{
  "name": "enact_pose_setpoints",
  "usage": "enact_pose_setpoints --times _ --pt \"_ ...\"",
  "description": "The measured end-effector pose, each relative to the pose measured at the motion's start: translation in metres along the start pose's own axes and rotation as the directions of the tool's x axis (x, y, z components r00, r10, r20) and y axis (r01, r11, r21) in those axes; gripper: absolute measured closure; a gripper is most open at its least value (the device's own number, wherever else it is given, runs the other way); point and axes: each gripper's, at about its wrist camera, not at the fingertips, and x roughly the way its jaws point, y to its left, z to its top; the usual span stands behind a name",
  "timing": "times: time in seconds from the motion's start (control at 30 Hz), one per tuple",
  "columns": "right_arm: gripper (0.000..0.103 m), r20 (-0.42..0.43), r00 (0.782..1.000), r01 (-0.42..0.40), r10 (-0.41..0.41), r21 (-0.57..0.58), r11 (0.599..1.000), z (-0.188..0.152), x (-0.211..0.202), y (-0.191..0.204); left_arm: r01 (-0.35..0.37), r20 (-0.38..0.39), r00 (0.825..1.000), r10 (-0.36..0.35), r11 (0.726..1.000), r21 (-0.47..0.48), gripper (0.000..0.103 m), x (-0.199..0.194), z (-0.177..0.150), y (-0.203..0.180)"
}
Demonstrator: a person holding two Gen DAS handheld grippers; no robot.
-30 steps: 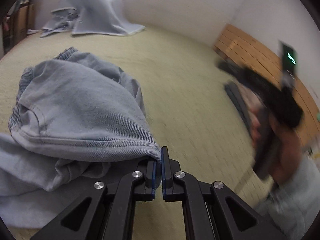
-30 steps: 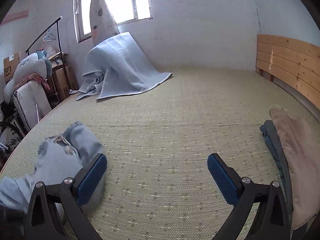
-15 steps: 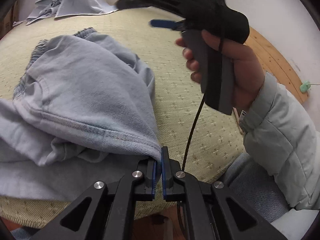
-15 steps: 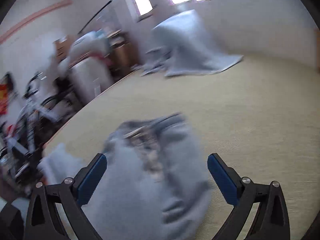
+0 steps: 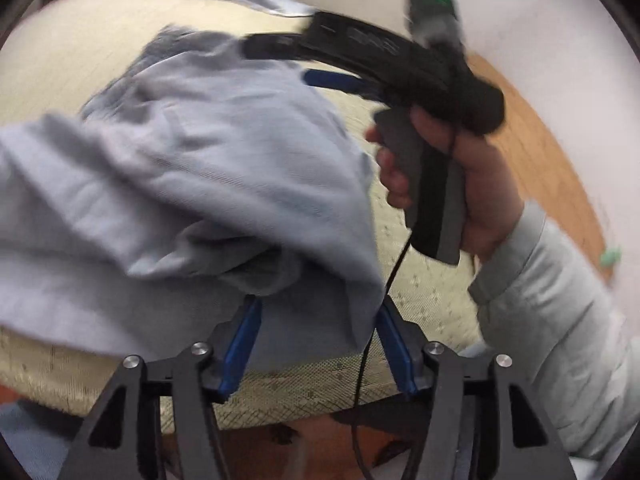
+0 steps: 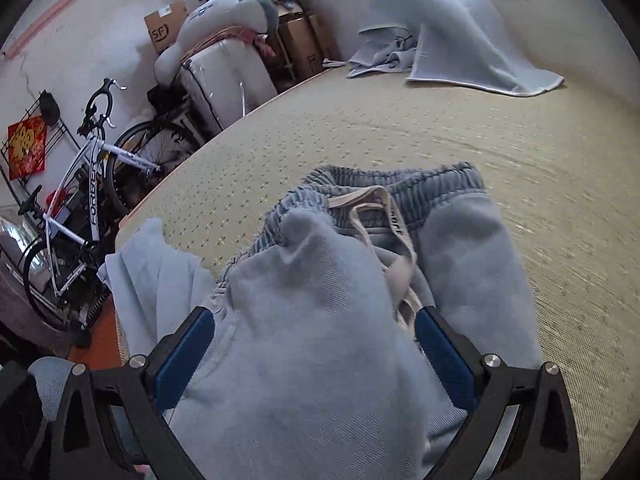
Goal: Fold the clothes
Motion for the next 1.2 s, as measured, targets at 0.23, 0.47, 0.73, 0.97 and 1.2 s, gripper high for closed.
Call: enact_pose_setpoints --times 0.23,0.47,0.73,0.97,1.2 --pt "0.006 -0.006 1.000 0.008 -0.008 -0.005 1.000 -0.002 0.001 0.006 0.009 0.116 0.993 0.014 0.981 -0.195 0.035 -0.038 0.015 0.037" --pt "0.006 0.056 0.998 -0.001 0.003 -0.049 0.999 0.003 -0.014 0.019 0.079 0.173 0.985 -0.021 0.938 -0.337 0.032 -0.040 0.042 0.073" --pt "0.006 0.100 0.995 -0.012 0.016 -0.044 0.999 0.004 -0.030 0.020 0.113 0.121 0.990 -0.067 0.894 -0.434 0.032 -0.008 0.071 0.096" --pt "0.006 0.125 0.991 -0.040 0.049 -0.070 0.997 0.005 -0.043 0.024 0.192 0.173 0.978 -0.120 0.846 -0.498 0.032 -0.004 0.079 0.109" --pt "0.006 0.085 0.994 -0.059 0.073 -0.160 0.985 -0.002 -0.042 0.053 0.150 0.226 0.973 -0.042 0.863 -0.483 0.032 -0.013 0.113 0.120"
